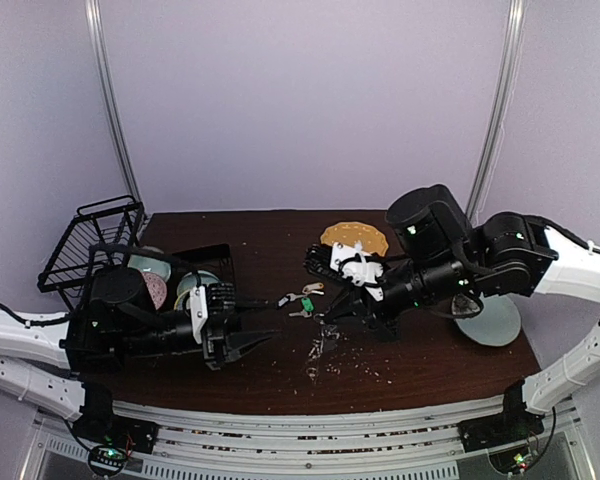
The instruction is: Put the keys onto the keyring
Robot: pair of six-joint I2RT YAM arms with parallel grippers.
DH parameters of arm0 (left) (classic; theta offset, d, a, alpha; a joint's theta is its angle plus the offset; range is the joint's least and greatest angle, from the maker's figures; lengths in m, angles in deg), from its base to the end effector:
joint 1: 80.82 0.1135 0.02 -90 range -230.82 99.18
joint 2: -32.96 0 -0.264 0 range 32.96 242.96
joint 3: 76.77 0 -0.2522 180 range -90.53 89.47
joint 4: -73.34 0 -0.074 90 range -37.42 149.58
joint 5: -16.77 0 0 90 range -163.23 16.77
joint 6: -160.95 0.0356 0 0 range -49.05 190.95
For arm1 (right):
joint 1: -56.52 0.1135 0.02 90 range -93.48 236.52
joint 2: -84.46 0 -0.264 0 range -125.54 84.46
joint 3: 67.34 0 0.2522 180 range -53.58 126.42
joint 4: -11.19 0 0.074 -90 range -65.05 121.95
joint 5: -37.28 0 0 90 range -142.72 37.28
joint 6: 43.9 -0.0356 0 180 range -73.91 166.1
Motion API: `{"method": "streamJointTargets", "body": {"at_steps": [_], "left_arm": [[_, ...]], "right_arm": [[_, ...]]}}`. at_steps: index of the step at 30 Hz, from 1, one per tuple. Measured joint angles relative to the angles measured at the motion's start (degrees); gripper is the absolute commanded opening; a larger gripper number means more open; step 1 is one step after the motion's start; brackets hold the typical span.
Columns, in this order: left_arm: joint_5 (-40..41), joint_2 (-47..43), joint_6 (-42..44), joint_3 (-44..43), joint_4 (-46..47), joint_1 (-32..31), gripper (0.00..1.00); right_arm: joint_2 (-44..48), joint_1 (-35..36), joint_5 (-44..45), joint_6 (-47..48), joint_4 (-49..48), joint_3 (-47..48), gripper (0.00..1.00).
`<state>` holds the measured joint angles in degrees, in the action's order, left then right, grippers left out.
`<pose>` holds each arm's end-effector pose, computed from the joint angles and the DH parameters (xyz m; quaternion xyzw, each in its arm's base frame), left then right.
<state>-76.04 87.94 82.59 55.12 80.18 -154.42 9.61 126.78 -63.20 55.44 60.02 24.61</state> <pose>0.0628 -0.2196 0.2995 0.4915 0.5086 -0.3786 0.5970 0.0901 0.2702 0.3852 -0.5909 0.6398 0.3145 0.3775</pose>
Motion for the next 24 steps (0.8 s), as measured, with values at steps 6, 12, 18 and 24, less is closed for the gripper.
{"method": "streamJointTargets", "body": {"at_steps": [6,12,18,24], "left_arm": [[-1.7,5.6,-0.3,-7.8,-5.4,0.6,0.22],[-4.9,11.5,-0.2,-8.4,-7.2,0.6,0.21],[-5.2,12.5,0.1,-8.7,-8.1,0.6,0.18],[-5.2,13.1,0.5,-10.5,-8.4,0.6,0.09]], "right_arm": [[-3.1,0.1,1.0,1.4,6.3,2.1,0.00],[-3.5,0.7,-0.5,3.4,5.5,2.2,0.00],[-3.5,1.2,-1.9,4.0,4.2,2.2,0.00],[-3.5,1.6,-2.2,4.3,3.4,2.2,0.00]]}}
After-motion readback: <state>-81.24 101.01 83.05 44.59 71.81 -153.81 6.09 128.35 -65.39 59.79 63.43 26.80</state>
